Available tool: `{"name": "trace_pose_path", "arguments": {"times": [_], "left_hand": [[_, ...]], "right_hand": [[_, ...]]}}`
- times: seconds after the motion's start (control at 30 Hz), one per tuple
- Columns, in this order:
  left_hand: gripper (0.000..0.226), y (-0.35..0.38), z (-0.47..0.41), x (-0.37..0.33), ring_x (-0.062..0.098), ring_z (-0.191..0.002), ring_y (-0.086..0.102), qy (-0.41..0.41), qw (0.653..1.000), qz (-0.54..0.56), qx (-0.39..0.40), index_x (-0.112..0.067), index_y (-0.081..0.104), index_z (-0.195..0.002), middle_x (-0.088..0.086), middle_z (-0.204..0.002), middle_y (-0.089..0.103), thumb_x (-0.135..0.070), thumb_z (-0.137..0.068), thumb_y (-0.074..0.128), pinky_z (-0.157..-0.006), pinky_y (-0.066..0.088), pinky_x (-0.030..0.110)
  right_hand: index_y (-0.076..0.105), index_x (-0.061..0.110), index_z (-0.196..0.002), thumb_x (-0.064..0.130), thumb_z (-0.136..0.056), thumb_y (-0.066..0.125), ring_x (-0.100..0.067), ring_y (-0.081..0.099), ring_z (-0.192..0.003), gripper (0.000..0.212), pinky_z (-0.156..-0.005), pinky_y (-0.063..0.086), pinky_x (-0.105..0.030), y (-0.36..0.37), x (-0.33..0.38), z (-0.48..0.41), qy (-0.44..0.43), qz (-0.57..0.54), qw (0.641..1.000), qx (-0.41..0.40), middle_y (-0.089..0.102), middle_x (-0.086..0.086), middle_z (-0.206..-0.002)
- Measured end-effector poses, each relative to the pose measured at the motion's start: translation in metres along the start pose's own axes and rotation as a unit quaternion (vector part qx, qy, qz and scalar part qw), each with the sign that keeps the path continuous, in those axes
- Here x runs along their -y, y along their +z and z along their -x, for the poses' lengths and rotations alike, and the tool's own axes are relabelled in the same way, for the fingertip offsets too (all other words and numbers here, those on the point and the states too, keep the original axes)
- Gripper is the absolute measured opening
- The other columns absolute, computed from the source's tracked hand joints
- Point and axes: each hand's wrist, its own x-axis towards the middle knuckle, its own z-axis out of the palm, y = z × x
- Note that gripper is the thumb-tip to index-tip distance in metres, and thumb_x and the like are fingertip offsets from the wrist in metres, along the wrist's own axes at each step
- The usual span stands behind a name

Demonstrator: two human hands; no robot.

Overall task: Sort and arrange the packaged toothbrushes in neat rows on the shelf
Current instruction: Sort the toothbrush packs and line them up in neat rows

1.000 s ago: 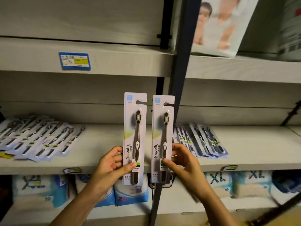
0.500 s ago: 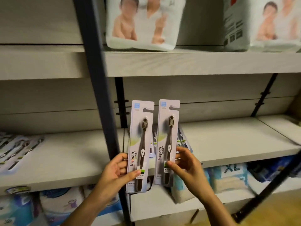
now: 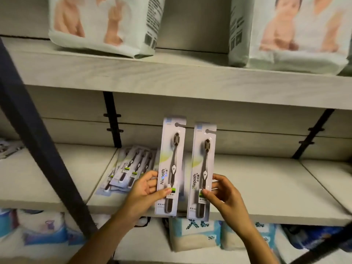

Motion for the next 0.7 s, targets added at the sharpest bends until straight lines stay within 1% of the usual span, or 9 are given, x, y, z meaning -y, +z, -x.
{"name": "trace_pose_path", "arguments": {"times": [0.1, 0.17, 0.23, 0.3, 0.37, 0.43, 0.5, 0.6, 0.7], "left_hand": [[0.032, 0.009, -0.011, 0.005, 0.020, -0.089, 0.070, -0.006, 1.000, -0.011, 0.004, -0.004, 0.056, -0.106, 0.012, -0.100, 0.072, 0.009, -0.077, 0.064, -0.071, 0.056, 0.022], [0.032, 0.010, -0.019, 0.009, 0.020, -0.089, 0.070, -0.015, 1.000, -0.019, -0.003, -0.003, 0.056, -0.107, 0.012, -0.100, 0.072, 0.008, -0.078, 0.065, -0.071, 0.056, 0.022], [0.033, 0.011, -0.026, 0.013, 0.020, -0.089, 0.070, -0.021, 0.999, -0.029, -0.012, -0.002, 0.056, -0.107, 0.012, -0.099, 0.072, 0.008, -0.078, 0.065, -0.072, 0.057, 0.023], [0.032, 0.012, -0.033, 0.018, 0.021, -0.088, 0.069, -0.024, 0.999, -0.031, -0.020, 0.000, 0.055, -0.107, 0.014, -0.099, 0.072, 0.008, -0.078, 0.065, -0.074, 0.057, 0.025], [0.031, 0.012, -0.039, 0.021, 0.023, -0.089, 0.069, -0.025, 0.999, -0.033, -0.026, 0.000, 0.055, -0.106, 0.014, -0.099, 0.072, 0.008, -0.078, 0.065, -0.076, 0.057, 0.028], [0.030, 0.013, -0.042, 0.023, 0.022, -0.090, 0.069, -0.023, 0.999, -0.033, -0.032, -0.001, 0.056, -0.105, 0.013, -0.099, 0.072, 0.007, -0.078, 0.066, -0.077, 0.057, 0.028], [0.030, 0.014, -0.044, 0.024, 0.020, -0.087, 0.070, -0.021, 0.999, -0.021, -0.044, -0.003, 0.056, -0.103, 0.010, -0.096, 0.073, 0.008, -0.077, 0.065, -0.074, 0.058, 0.026], [0.028, 0.014, -0.046, 0.028, 0.017, -0.083, 0.071, -0.027, 0.998, -0.018, -0.057, -0.005, 0.057, -0.100, 0.007, -0.092, 0.074, 0.009, -0.077, 0.066, -0.067, 0.057, 0.023], [0.028, 0.015, -0.048, 0.033, 0.017, -0.082, 0.071, -0.036, 0.998, -0.022, -0.052, -0.004, 0.057, -0.100, 0.006, -0.091, 0.074, 0.008, -0.076, 0.066, -0.065, 0.056, 0.022]], "right_hand": [[0.057, 0.019, -0.109, 0.018, -0.078, 0.068, -0.015, 0.064, -0.072, 0.033, -0.071, 0.056, -0.026, -0.017, -0.017, -0.016, 0.021, 0.003, 1.000, -0.011, 0.070, -0.003, -0.079], [0.058, 0.017, -0.107, 0.013, -0.082, 0.068, -0.013, 0.062, -0.070, 0.028, -0.067, 0.052, -0.026, -0.025, -0.036, -0.035, 0.058, 0.020, 0.998, -0.033, 0.067, -0.001, -0.072], [0.058, 0.013, -0.109, 0.015, -0.083, 0.069, -0.014, 0.060, -0.068, 0.028, -0.064, 0.048, -0.024, -0.031, -0.060, -0.058, 0.112, 0.053, 0.991, -0.045, 0.065, -0.002, -0.074], [0.057, 0.007, -0.111, 0.016, -0.082, 0.070, -0.018, 0.060, -0.073, 0.033, -0.068, 0.048, -0.028, -0.030, -0.079, -0.081, 0.173, 0.069, 0.982, -0.043, 0.066, -0.008, -0.081], [0.055, 0.006, -0.110, 0.017, -0.083, 0.070, -0.022, 0.061, -0.081, 0.032, -0.074, 0.050, -0.030, -0.023, -0.098, -0.099, 0.230, 0.089, 0.969, -0.024, 0.065, -0.011, -0.090], [0.054, 0.007, -0.114, 0.022, -0.084, 0.068, -0.025, 0.065, -0.091, 0.036, -0.087, 0.051, -0.036, -0.014, -0.112, -0.114, 0.266, 0.135, 0.955, -0.006, 0.067, -0.013, -0.102], [0.055, 0.009, -0.119, 0.030, -0.085, 0.067, -0.027, 0.066, -0.098, 0.042, -0.095, 0.050, -0.041, -0.009, -0.124, -0.125, 0.286, 0.190, 0.939, 0.005, 0.067, -0.013, -0.110], [0.058, 0.011, -0.120, 0.035, -0.089, 0.061, -0.026, 0.064, -0.103, 0.039, -0.097, 0.048, -0.039, -0.005, -0.132, -0.133, 0.291, 0.247, 0.924, 0.025, 0.066, -0.011, -0.116], [0.056, 0.012, -0.123, 0.035, -0.090, 0.058, -0.026, 0.060, -0.108, 0.040, -0.098, 0.047, -0.035, -0.003, -0.129, -0.131, 0.286, 0.277, 0.917, 0.032, 0.061, -0.011, -0.124]]}}
